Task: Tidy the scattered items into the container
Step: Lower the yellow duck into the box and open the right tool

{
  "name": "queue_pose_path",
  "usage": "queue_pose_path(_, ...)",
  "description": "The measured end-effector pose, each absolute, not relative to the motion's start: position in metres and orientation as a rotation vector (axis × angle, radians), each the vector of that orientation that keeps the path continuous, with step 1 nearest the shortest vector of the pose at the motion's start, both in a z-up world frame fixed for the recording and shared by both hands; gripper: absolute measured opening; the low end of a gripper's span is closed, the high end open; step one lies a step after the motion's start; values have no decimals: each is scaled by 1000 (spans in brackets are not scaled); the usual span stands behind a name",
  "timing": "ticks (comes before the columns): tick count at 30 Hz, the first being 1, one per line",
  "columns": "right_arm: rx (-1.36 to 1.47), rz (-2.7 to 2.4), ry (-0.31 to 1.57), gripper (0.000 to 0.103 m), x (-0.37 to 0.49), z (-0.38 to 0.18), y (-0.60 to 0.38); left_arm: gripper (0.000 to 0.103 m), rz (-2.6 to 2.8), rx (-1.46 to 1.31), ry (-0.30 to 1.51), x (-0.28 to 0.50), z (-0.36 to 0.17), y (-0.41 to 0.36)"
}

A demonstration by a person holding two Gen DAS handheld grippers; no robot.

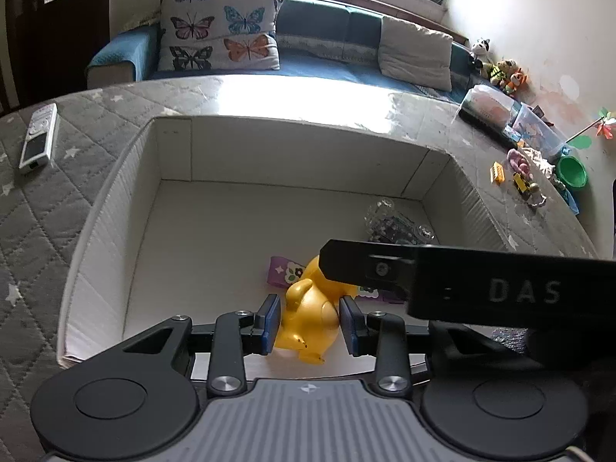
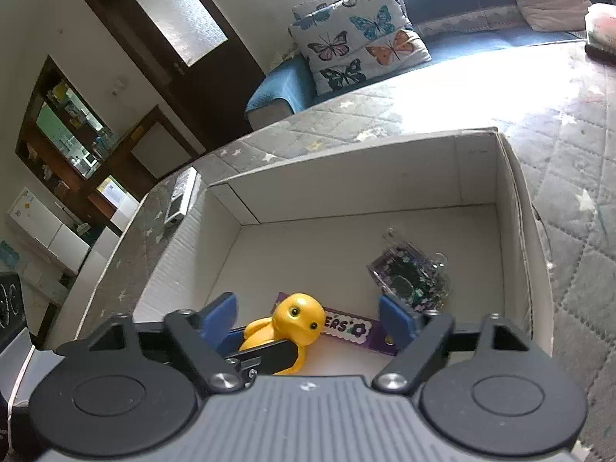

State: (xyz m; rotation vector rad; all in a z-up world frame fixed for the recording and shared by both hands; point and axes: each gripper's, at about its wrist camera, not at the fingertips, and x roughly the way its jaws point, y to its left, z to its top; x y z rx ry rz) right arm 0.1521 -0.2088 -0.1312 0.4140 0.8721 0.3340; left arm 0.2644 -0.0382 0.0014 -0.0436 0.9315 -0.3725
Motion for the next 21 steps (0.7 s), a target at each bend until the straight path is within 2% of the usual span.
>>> queue_pose_path(12, 417, 348, 820, 95, 135, -113, -214, 36, -352, -53, 883, 243, 17, -29)
queue_pose_path(16, 394, 337, 789, 103, 123, -105, -215, 36, -345, -54, 860, 232, 24, -28)
queue_pose_path(21, 384, 331, 769, 103, 110, -96, -220, 36, -336, -51, 831, 217, 32, -26)
